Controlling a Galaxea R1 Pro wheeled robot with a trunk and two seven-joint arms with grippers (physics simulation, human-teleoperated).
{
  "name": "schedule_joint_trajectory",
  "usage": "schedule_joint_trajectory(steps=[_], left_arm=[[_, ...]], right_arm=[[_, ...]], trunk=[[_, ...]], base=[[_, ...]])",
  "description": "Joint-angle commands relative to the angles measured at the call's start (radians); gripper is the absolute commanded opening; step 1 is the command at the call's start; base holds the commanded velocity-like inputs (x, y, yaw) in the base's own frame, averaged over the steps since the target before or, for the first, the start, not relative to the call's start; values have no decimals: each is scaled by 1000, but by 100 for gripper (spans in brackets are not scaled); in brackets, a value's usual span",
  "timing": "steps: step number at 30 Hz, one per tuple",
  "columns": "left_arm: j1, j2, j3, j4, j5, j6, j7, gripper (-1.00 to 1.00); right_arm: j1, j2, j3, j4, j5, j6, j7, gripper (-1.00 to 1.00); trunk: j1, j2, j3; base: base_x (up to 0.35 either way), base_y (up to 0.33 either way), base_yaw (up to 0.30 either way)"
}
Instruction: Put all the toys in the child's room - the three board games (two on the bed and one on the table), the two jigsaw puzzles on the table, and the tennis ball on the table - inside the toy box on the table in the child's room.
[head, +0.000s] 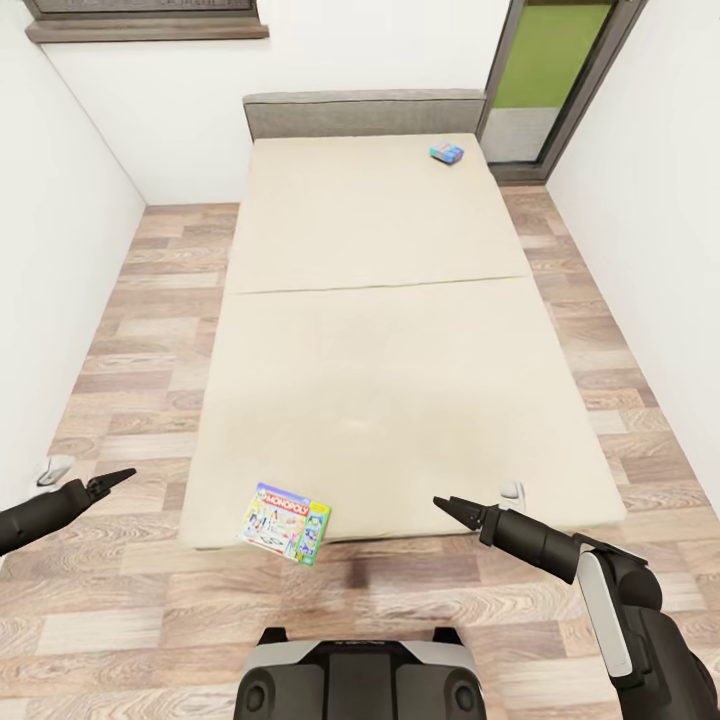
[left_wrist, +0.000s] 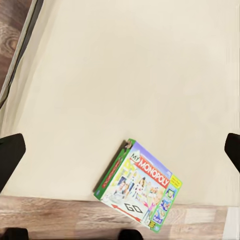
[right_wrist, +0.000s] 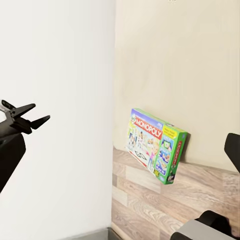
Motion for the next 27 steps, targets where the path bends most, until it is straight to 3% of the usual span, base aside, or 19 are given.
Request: schedule_joint_trajectory(steps=[1,9,27], left_arm=[[-1,-1,-15,0,-1,8,-3,100],[-1,-3,-50,2,-1,10,-4,100],[-1,-11,-61,3,0,8,-4,100]], right_arm=[[0,0,-1,0,-2,5,1,100],[0,1,1,0,0,6,-1,100],[0,-7,-2,-3,-7,6,0,100]], trunk=[[0,-1,1],[0,-1,13],[0,-1,40]], base=[[0,0,0],[0,0,0],[0,0,0]])
